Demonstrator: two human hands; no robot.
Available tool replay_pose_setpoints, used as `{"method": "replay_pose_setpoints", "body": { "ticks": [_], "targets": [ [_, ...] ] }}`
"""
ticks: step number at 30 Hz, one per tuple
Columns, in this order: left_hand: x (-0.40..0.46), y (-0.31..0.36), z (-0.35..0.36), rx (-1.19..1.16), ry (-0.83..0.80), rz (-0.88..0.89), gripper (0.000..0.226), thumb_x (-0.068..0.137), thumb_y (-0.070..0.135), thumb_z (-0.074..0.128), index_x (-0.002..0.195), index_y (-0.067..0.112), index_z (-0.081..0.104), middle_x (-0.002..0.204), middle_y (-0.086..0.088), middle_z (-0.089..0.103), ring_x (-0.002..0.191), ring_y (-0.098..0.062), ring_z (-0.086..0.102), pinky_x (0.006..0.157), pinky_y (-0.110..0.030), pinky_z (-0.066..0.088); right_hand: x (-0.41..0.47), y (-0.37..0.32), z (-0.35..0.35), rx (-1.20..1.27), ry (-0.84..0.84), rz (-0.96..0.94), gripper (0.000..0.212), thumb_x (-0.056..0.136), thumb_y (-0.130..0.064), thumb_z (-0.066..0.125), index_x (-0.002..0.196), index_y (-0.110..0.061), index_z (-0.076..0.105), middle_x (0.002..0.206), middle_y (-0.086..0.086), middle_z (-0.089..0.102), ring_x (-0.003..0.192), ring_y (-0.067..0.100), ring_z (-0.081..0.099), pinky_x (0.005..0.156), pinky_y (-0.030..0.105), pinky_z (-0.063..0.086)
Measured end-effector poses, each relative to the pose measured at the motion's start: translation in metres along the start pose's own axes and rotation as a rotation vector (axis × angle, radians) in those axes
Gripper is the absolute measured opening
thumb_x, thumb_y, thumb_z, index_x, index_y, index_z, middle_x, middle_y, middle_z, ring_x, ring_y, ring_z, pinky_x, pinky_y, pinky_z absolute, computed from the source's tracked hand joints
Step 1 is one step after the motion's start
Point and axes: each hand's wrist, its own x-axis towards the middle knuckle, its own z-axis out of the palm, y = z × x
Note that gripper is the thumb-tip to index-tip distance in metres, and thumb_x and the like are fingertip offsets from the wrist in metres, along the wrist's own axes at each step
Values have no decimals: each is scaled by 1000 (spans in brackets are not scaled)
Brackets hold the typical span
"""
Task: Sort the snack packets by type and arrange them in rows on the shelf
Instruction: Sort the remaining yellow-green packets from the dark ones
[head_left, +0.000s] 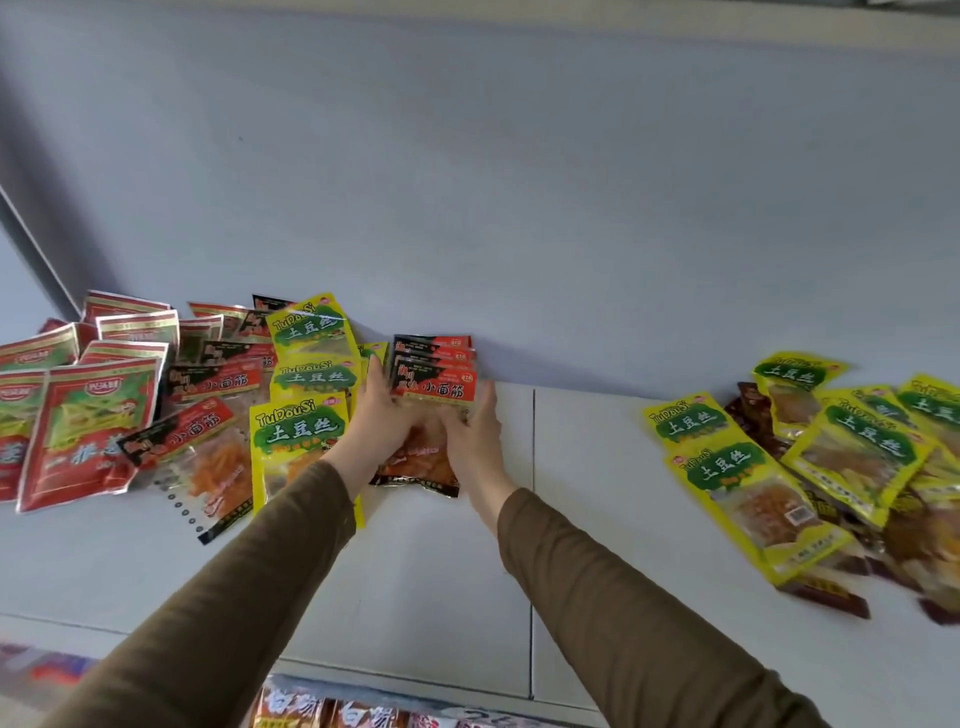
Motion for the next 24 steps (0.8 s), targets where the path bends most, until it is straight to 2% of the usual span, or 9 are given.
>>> {"method": "replay_pose_setpoints", "body": {
  "ticks": [2,3,5,9,13,17,20,24],
  "targets": [
    [0,-1,0,98,40,54,121,76,30,83,164,23,1,159,-12,30,143,-33,38,114,-56,40,-1,2,-1,36,-19,16,58,95,-16,53,113,-68,37,109,-23,67,102,-1,65,97,40,56],
    [1,-2,1,141,61,87,113,81,22,81,164,23,4,158,-13,28,143,-33,37,114,-55,40,-3,0,1,48,-35,32,56,97,-17,53,117,-67,36,113,-20,67,105,2,65,99,40,55],
    [1,-4,2,209,77,147,104,86,11,74,164,21,5,159,-13,24,144,-34,33,117,-54,37,-8,-4,6,48,-50,39,52,100,-18,52,132,-55,33,121,-11,65,111,9,63,103,43,52],
    [2,-8,1,353,100,207,99,90,15,70,164,17,4,165,-15,16,149,-37,22,121,-56,28,-13,-7,8,38,-101,19,58,103,-17,50,151,-41,27,129,-1,62,118,17,61,107,44,49],
    [-1,-8,0,405,126,198,99,90,14,71,163,22,5,167,-11,9,153,-36,12,124,-56,21,-15,-9,-8,-21,-144,28,51,104,-22,48,152,-26,32,141,4,56,132,25,50,113,48,42],
    [-12,1,6,455,163,277,97,88,25,76,162,25,14,169,-10,9,155,-34,6,125,-55,14,-16,-10,-34,-159,-117,-45,46,103,-26,52,147,-17,41,147,8,48,139,25,41,104,29,34],
    [-21,12,15,531,201,387,88,91,28,72,161,23,20,171,-10,8,158,-31,0,127,-51,8,-17,-12,-60,-275,-81,-108,53,102,-26,56,151,-20,37,154,3,40,144,20,32,108,26,25],
    [-36,28,40,497,99,490,78,94,21,69,159,20,27,172,-7,6,158,-26,-4,127,-43,3,-24,-17,-101,-447,30,-221,58,98,-22,60,151,-16,37,152,3,43,141,20,31,109,22,24]
  ]
}}
